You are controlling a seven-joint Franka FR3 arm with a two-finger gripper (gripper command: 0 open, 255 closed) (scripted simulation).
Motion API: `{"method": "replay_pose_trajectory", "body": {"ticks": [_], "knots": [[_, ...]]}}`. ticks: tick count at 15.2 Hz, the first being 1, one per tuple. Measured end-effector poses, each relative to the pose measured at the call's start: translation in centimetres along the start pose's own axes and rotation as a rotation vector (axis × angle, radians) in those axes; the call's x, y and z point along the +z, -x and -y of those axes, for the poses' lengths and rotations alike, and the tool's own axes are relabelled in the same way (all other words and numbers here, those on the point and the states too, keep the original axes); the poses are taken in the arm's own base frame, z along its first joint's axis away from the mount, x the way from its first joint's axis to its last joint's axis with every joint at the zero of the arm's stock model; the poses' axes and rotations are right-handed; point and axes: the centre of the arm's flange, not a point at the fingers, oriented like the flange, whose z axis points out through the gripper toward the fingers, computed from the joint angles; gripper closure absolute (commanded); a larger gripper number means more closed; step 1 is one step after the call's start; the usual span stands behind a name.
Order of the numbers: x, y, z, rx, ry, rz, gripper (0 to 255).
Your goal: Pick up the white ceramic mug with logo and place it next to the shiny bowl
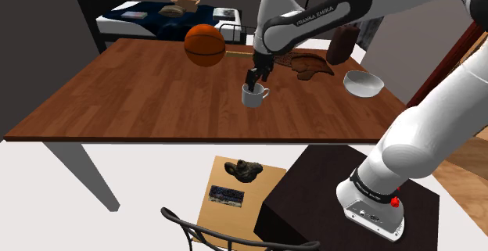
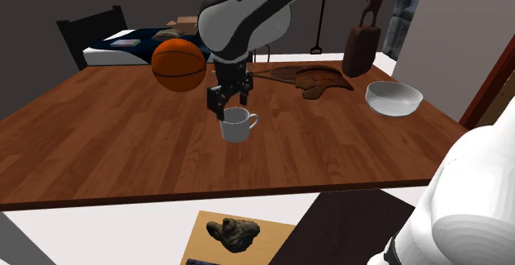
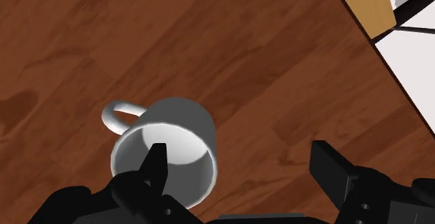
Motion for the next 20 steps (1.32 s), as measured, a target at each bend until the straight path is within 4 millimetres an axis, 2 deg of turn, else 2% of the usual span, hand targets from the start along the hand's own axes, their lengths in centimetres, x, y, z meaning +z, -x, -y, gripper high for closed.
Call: {"method": "replay_pose_trajectory", "body": {"ticks": [6,13,20], "knots": [[5.8,-4.9,-1.0,0.006,0.006,-0.007,0],[10.0,-5.2,-1.3,0.007,0.007,-0.007,0],[10.6,-5.3,-1.3,0.007,0.007,-0.008,0]]}}
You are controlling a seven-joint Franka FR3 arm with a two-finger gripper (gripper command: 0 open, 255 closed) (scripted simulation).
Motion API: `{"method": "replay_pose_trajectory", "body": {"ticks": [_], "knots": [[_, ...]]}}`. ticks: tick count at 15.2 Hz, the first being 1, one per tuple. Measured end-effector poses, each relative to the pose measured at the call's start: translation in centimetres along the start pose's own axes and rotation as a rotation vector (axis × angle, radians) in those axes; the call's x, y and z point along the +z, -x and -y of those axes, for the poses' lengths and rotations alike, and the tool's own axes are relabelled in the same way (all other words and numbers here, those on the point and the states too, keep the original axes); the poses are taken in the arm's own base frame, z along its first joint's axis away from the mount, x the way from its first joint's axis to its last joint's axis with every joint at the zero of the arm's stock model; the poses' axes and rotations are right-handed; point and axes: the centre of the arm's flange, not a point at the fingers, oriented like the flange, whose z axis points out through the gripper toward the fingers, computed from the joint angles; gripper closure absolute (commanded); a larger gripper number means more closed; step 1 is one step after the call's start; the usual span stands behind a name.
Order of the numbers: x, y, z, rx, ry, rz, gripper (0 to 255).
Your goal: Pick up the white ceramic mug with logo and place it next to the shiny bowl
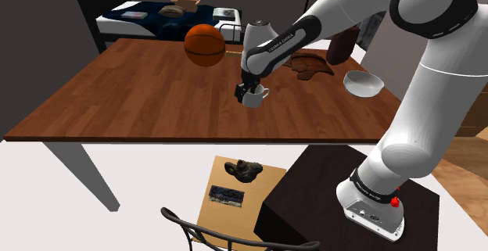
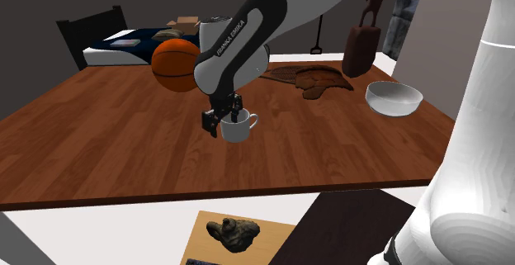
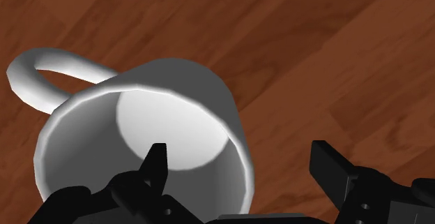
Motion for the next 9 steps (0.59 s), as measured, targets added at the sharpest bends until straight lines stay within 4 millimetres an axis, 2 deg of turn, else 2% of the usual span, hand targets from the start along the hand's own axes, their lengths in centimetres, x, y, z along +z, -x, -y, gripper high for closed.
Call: {"method": "replay_pose_trajectory", "body": {"ticks": [1,9], "knots": [[0.0,0.0,0.0,0.0,0.0,0.0,255],[-0.01,0.0,0.01,0.0,0.0,0.0,255]]}}
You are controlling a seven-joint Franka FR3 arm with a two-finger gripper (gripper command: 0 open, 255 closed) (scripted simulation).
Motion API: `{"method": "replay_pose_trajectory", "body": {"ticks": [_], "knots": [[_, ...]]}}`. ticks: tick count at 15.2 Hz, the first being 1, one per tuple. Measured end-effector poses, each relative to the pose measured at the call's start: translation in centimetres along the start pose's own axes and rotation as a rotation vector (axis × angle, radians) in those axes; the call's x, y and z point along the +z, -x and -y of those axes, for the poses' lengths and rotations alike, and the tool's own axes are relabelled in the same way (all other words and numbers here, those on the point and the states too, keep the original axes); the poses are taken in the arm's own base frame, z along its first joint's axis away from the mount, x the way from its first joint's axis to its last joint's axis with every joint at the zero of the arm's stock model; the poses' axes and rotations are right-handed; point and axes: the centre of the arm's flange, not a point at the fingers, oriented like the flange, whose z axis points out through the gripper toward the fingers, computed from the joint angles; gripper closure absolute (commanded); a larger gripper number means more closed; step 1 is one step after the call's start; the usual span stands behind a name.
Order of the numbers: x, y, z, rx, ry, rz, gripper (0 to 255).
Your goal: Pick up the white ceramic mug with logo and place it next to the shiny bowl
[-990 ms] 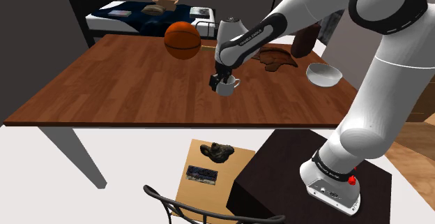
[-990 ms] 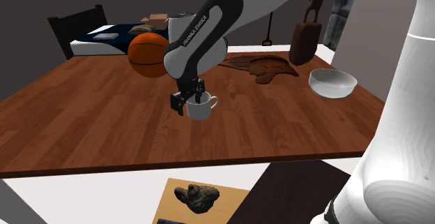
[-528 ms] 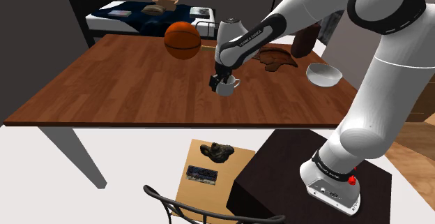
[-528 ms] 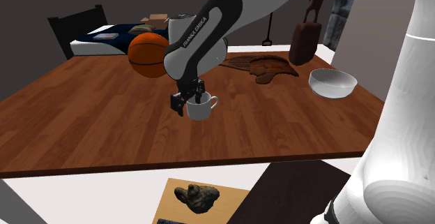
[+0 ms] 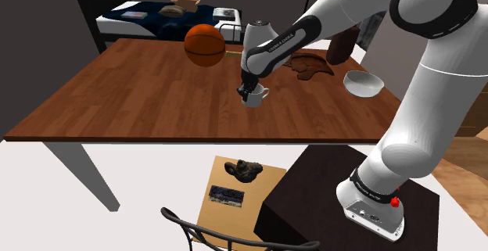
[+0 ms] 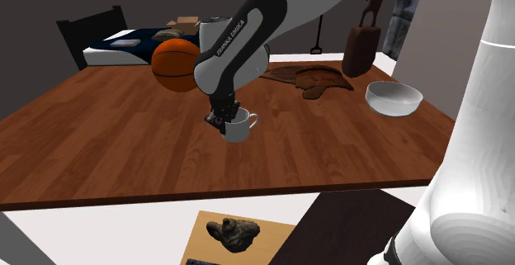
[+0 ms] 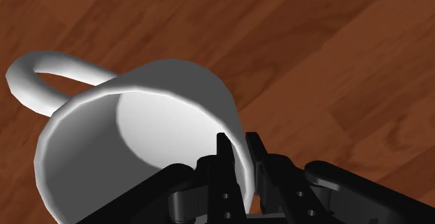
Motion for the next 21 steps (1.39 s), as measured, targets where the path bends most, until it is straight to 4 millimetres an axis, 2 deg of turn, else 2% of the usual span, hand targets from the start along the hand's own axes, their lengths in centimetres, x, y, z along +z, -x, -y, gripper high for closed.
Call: {"method": "replay_pose_trajectory", "body": {"ticks": [4,21], "knots": [[-0.6,0.0,-0.1,0.0,0.0,0.0,255],[-9.4,-0.8,-0.5,0.0,0.0,0.0,255]]}}
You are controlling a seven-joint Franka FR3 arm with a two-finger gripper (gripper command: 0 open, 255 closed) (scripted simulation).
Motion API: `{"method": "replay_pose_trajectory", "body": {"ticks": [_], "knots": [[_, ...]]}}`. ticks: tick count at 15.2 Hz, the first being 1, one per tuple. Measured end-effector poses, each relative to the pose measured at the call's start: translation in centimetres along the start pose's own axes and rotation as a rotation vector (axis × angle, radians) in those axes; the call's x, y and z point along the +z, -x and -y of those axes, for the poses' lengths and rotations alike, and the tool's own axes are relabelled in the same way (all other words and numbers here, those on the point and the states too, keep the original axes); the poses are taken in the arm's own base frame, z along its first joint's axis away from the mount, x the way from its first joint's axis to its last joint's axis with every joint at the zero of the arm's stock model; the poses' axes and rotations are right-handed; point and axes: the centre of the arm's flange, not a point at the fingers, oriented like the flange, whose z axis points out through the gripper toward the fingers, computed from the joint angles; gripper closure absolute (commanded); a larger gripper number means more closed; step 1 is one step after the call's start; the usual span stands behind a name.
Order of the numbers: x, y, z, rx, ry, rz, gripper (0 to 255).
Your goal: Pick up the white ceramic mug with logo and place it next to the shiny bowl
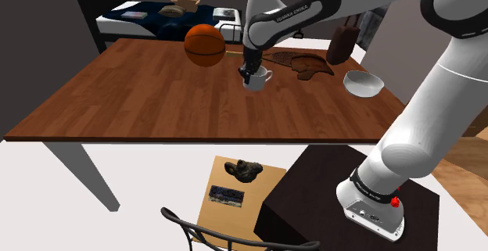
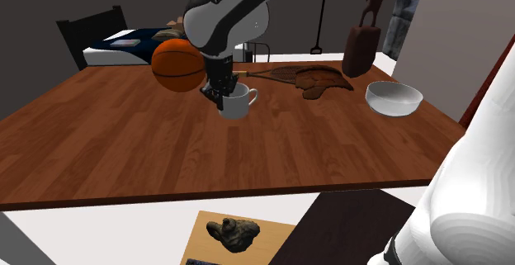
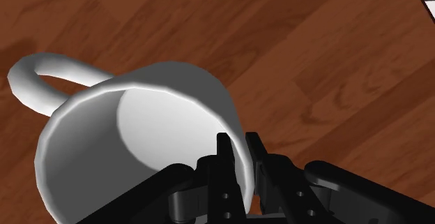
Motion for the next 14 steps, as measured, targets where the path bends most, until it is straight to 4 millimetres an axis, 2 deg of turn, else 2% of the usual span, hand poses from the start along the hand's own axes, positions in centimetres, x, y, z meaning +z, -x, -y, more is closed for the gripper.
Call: {"method": "replay_pose_trajectory", "body": {"ticks": [11,14], "knots": [[-5.6,-0.6,-0.3,0.0,0.0,0.0,255],[-6.0,1.6,-2.0,0.0,0.0,0.0,255]]}}
